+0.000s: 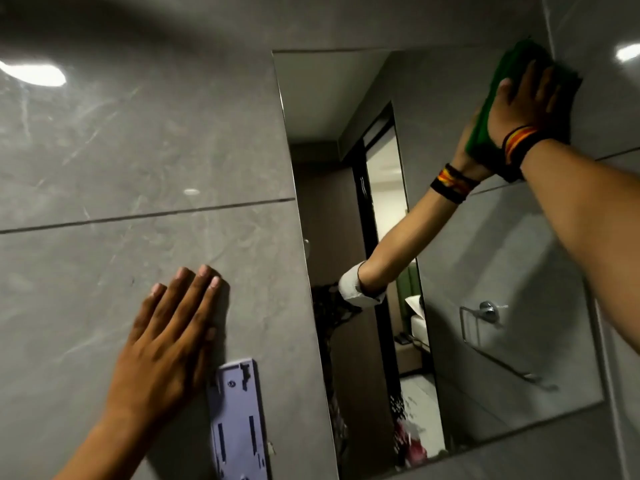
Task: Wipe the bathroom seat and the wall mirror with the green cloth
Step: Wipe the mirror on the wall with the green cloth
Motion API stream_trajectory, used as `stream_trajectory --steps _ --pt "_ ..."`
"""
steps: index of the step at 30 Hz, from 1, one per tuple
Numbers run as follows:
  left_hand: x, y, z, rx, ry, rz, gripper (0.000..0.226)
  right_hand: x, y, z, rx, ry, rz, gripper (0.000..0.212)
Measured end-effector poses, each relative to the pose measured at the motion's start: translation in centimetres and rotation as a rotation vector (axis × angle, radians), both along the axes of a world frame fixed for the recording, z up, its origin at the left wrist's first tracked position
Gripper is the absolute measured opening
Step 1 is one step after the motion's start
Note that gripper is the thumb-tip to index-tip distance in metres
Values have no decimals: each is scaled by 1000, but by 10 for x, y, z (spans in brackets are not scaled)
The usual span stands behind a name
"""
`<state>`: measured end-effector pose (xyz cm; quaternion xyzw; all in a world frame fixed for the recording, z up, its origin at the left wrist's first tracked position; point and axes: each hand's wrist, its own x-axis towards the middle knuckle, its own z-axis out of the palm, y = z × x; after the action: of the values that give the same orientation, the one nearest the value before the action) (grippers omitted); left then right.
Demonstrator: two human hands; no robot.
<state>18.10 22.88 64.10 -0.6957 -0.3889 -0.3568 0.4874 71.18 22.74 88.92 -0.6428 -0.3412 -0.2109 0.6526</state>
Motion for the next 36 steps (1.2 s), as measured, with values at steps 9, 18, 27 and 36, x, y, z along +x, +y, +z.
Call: stream_trajectory --steps 9,18,27,36 --pt "2 -5 -3 -26 -8 -12 59 -8 5 -266 56 289 8 64" --pt "1 -8 -5 -51 -13 -45 61 -68 -6 -419 -31 307 74 67" --pt "-2 -7 -4 -65 -3 -61 62 -301 -22 -453 -208 -168 121 63" --pt "-2 -12 -3 -65 16 -33 61 -262 -18 -302 -62 -304 48 63"
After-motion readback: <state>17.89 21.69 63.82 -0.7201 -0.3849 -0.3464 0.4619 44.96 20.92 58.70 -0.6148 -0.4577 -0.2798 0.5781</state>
